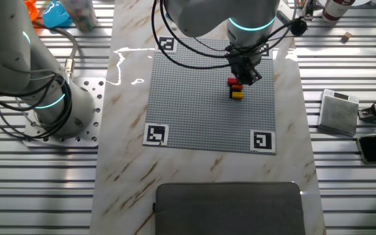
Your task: Build with small Lego blocks
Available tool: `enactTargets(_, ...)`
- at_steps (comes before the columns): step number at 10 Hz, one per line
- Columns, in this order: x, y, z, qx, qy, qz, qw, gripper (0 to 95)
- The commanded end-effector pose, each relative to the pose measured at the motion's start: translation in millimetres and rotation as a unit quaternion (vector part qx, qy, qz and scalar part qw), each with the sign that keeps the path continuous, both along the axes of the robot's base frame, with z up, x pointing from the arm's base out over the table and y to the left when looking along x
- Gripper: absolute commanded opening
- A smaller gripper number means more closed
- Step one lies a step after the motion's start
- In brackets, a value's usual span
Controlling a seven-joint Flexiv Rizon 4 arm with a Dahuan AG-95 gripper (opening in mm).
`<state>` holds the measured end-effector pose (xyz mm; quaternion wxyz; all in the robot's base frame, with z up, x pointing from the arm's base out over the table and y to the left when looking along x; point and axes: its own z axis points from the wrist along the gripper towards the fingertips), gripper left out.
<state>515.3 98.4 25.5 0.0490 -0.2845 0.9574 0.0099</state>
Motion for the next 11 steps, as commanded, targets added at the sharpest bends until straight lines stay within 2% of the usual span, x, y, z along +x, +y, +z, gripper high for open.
enactTargets(1,-5.2,2.4,14.2,-0.010,0.001,-0.002,0.9999,0.0)
enactTargets(4,-1.0,5.5,22.9,-0.009,0.004,-0.009,0.9999,0.0)
enactTargets(7,20.0,10.5,33.6,-0.011,0.021,-0.012,0.9997,0.0)
enactTargets(9,28.8,22.1,33.9,-0.014,0.027,-0.016,0.9994,0.0)
enactTargets(11,34.0,47.9,25.4,-0.023,0.028,-0.028,0.9989,0.0)
